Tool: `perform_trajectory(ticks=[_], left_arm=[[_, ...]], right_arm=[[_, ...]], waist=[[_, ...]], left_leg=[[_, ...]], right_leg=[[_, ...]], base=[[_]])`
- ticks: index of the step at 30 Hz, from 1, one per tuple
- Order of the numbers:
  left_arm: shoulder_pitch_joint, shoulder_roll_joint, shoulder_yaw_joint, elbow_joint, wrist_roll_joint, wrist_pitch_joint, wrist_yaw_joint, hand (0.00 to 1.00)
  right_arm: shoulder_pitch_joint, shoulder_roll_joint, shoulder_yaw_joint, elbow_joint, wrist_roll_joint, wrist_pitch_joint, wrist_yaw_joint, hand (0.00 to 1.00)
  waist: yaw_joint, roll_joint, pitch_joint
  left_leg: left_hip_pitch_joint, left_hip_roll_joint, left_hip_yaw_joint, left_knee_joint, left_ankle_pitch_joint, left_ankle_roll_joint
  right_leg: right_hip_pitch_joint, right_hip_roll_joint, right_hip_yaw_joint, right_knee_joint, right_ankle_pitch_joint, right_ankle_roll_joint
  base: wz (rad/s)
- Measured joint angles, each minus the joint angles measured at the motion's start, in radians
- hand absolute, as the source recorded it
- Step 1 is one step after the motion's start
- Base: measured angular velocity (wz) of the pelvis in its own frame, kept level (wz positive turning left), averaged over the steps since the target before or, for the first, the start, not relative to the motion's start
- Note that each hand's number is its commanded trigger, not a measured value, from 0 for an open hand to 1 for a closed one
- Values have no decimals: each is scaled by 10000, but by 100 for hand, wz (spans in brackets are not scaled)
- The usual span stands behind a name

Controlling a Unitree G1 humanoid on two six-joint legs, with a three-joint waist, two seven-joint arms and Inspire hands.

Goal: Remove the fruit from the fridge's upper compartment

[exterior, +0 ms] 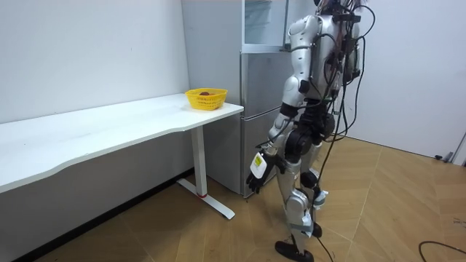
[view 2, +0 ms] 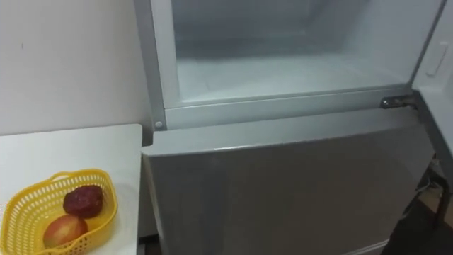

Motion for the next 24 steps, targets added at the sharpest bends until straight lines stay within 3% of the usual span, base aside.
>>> perform_trajectory(ticks=[4,7,11,18,24], left_arm=[[5,32,454,68,-4,-95,-29,0],[9,68,508,215,-3,-92,-23,0],[-32,91,501,369,12,-65,5,0],[43,-23,517,413,10,238,237,0],[293,-132,529,389,0,433,174,0]], right_arm=[[-642,-84,44,-521,-1077,7,450,0],[-1235,-89,104,-808,-1899,173,652,0],[-1682,-108,468,-1156,-1905,-97,1281,0],[-2440,-166,1553,-784,-1813,-73,3099,0],[-2470,-164,1726,-527,-1515,-15,3901,0]], waist=[[167,-178,65],[332,-331,29],[862,-441,-79],[1658,-534,-16],[1675,-485,33]], left_leg=[[14,-4,-350,65,1,-3],[-12,-18,-748,105,10,-11],[1,-22,-1251,119,41,-37],[15,-39,-1727,126,44,-50],[7,-72,-1888,164,43,-50]], right_leg=[[113,-38,-276,-127,11,-25],[338,-79,-620,-306,18,-27],[757,-72,-1048,-692,44,-38],[1200,-85,-1485,-908,44,-41],[1293,-158,-1792,-909,39,-34]], base=[[18],[38],[37],[22],[9]])
